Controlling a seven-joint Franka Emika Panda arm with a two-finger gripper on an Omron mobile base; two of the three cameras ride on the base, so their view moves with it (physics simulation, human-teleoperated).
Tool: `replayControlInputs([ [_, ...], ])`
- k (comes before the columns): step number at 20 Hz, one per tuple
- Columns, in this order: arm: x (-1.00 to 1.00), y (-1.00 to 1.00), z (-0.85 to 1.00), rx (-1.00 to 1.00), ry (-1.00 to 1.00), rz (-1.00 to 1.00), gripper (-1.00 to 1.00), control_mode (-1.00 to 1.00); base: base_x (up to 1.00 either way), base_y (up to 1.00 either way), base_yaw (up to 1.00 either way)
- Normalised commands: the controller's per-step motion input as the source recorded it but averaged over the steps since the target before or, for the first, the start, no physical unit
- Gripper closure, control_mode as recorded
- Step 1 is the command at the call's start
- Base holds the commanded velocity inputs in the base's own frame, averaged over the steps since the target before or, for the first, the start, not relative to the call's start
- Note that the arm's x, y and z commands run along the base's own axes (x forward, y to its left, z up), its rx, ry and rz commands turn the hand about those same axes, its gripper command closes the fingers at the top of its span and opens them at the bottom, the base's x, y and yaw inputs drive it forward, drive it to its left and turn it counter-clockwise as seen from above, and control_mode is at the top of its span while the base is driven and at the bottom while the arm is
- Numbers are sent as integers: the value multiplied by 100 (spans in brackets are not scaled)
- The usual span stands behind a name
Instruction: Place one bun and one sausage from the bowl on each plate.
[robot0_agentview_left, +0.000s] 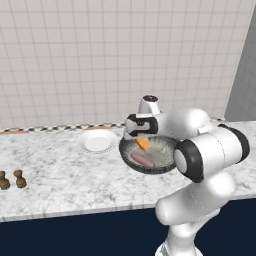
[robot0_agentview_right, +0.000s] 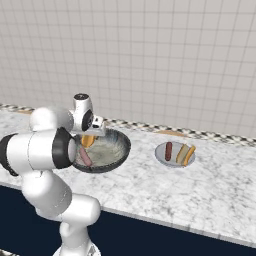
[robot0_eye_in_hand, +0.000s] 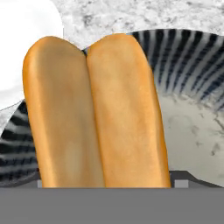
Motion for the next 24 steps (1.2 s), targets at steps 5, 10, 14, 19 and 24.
replayControlInputs([
  [5,1,82,98,0,2,0,100,-100,0,0,0],
  [10,34,100,30,0,13,0,100,-100,0,0,0],
  [14,47,93,-22,-1,14,0,100,-100,0,0,0],
  [19,39,64,-29,-3,7,0,100,-100,0,0,0],
  [24,41,33,-40,-8,0,-8,100,-100,0,0,0],
])
